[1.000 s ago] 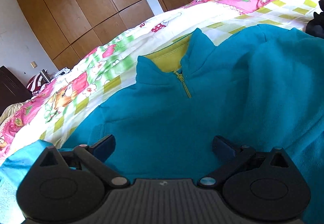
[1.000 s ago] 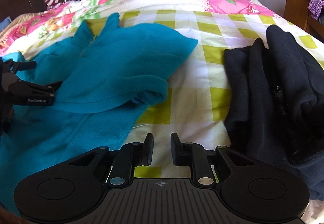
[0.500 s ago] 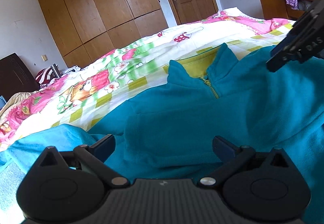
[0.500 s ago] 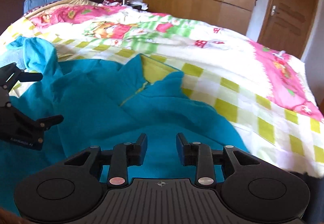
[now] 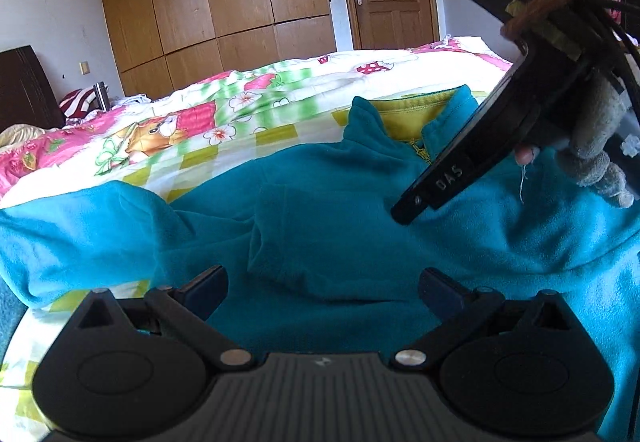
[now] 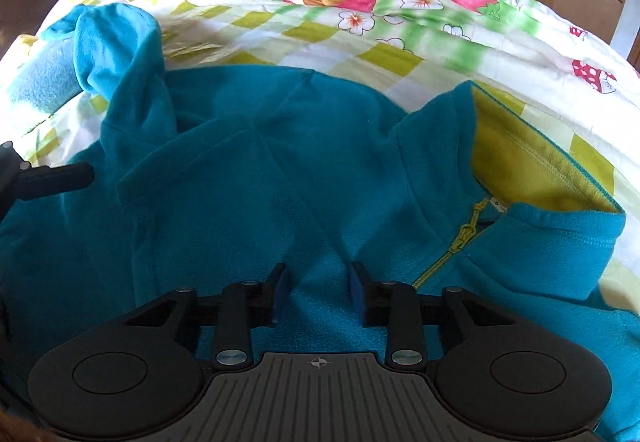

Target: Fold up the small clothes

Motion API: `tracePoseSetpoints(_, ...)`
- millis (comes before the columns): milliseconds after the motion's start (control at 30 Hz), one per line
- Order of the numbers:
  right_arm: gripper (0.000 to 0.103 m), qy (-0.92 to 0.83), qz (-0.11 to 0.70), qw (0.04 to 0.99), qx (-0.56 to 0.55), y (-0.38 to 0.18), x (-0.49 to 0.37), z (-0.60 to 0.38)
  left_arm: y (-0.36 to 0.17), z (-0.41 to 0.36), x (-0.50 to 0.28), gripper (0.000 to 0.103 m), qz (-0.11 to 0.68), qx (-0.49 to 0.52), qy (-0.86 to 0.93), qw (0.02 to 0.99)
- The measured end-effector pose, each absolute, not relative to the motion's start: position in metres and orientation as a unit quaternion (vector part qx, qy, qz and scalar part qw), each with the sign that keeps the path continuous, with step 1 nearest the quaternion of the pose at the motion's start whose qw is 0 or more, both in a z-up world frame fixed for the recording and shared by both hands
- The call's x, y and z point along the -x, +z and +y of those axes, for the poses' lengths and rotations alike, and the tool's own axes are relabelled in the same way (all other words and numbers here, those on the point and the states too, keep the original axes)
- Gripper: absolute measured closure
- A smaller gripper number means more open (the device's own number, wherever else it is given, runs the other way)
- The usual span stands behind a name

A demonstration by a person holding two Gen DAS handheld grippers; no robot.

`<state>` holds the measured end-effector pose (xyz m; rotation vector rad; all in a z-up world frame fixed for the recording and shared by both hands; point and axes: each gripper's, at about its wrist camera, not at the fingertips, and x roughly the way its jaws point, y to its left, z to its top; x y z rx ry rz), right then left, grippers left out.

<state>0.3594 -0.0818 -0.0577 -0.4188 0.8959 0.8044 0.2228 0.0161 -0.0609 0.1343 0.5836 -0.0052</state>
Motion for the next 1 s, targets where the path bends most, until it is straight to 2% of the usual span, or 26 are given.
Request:
tracePoseSetpoints(67, 0.098, 0.359, 0.415, 0.812, 0.198, -0.049, -0.359, -0.080, -0.059, 0.019, -0.221, 0.000, 0.283, -0.055, 0.001, 0.958)
tracePoseSetpoints(267, 0.099, 0.331, 0.367, 0.847, 0.197, -0.022, -0.365, -0.069, -0.059, 0.021, -0.220, 0.000, 0.279, -0.049, 0.013, 0.959)
tracePoseSetpoints(467, 0.098, 0.291, 0.386, 0.845, 0.229, -0.061, -0.377, -0.044, -0.062, 0.020, -0.221, 0.000, 0.285, -0.054, 0.008, 0.957)
tracePoseSetpoints(533, 0.093, 0.280, 0.375, 0.857, 0.216, -0.053, -0.371, -0.048, -0.061, 0.022, -0.220, 0.000, 0.283, -0.054, 0.010, 0.958)
tracePoseSetpoints(633, 0.092, 0.272, 0.355, 0.875, 0.186, -0.026, -0.357, -0.073, -0.055, 0.027, -0.224, 0.000, 0.277, -0.062, 0.031, 0.958)
tracePoseSetpoints(767, 0.089, 0.268, 0.347, 0.881, 0.179, -0.002, -0.318, -0.117, -0.051, 0.022, -0.232, 0.000, 0.228, -0.184, 0.074, 0.953)
tracePoseSetpoints(1000, 0.086, 0.223, 0.364, 0.886, 0.184, -0.011, -0.256, -0.183, -0.069, 0.012, -0.240, 0.003, 0.244, -0.356, -0.012, 0.902)
